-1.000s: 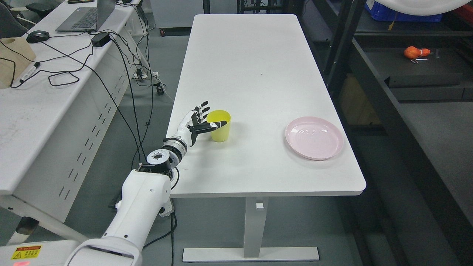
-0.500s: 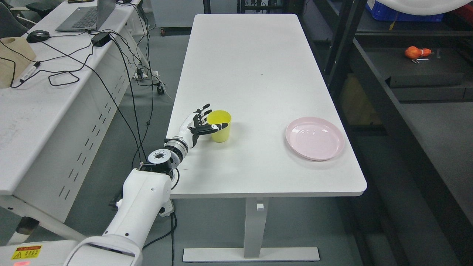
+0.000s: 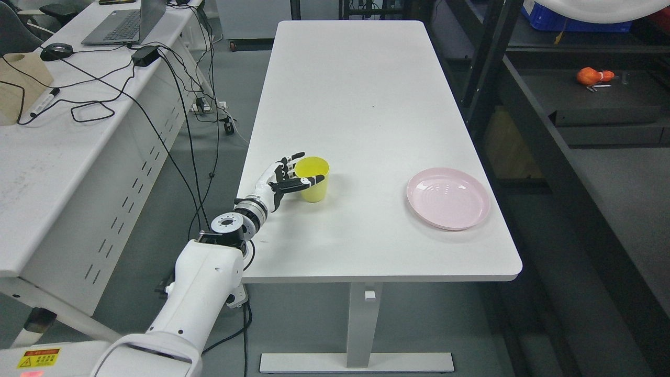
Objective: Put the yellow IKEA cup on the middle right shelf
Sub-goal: 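Close the left hand fingers around the yellow cup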
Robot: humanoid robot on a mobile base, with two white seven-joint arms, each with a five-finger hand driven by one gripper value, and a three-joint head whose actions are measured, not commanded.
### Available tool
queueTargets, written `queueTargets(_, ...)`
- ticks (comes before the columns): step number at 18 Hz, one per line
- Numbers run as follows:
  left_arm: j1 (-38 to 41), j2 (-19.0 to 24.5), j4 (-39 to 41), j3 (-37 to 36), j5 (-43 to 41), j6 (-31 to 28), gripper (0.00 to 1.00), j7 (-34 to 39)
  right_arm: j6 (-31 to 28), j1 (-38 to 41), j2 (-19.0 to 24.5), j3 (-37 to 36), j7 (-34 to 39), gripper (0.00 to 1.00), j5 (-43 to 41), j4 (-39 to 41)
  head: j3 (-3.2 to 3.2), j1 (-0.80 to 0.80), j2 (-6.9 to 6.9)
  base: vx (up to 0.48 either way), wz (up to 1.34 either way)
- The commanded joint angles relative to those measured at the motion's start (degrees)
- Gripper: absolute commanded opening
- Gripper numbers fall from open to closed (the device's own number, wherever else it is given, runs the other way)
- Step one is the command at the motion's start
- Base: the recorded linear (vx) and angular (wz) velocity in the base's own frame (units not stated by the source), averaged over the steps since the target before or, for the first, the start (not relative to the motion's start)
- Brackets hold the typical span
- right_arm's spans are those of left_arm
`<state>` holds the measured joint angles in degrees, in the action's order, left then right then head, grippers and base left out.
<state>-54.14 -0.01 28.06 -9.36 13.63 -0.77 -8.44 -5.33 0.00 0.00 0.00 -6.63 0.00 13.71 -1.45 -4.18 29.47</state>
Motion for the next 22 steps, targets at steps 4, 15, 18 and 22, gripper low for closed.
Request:
queueTargets(4, 0.08, 1.01, -1.08, -0.4, 0.26, -0.02, 0.74, 0.18, -0.03, 0.79, -1.0, 0.97, -0.05, 0.99, -1.4, 0.0, 0.0, 0.0, 0.0, 0.003, 0.0)
queueTargets(15, -2.2, 1.01, -0.99, -0.75, -0.36, 0.25, 0.86, 0.27, -0.03, 0.79, -1.0, 0.97, -0.05, 0.99, -1.4, 0.0, 0.0, 0.0, 0.0, 0.0, 0.0)
queueTargets(18, -2.29, 1.01, -0.99, -0.75, -0.18, 0.25, 0.86, 0.18, -0.03, 0.79, -1.0, 0.97, -0.05, 0.99, -1.4, 0.0, 0.0, 0.0, 0.0, 0.0, 0.0)
queueTargets(22, -3.08, 1.01, -0.82, -0.84, -0.18, 0.6, 0.87, 0.18, -0.03, 0.79, -1.0, 0.97, -0.05, 0.99, -1.4, 0.0, 0.0, 0.0, 0.0, 0.0, 0.0)
